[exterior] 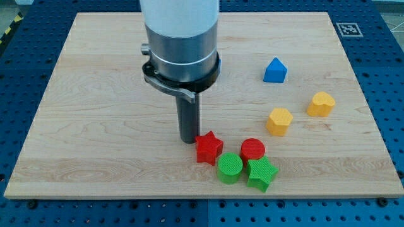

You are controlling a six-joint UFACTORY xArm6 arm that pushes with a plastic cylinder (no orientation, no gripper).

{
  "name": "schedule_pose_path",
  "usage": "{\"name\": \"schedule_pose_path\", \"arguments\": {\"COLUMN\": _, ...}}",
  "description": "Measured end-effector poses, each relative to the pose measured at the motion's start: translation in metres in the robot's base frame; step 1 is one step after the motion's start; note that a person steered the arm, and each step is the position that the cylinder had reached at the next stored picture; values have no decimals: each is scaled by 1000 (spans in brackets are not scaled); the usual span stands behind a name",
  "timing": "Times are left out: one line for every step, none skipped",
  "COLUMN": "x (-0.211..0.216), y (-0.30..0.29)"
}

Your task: Slide the red star a bit right

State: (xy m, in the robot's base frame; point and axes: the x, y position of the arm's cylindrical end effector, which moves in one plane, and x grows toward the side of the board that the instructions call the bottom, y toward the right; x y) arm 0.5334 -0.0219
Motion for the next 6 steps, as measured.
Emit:
{"name": "schedule_pose_path", "arguments": {"x": 1, "y": 3}}
{"name": "schedule_pose_path", "arguments": {"x": 1, "y": -20}}
{"name": "schedule_pose_path", "arguments": {"x": 6, "y": -36}}
{"name": "schedule_pose_path", "arguments": {"x": 19, "y": -27}}
{"name": "schedule_pose_path", "arguments": {"x": 31, "y": 1}}
{"name": "schedule_pose_path", "arguments": {"x": 31, "y": 24}}
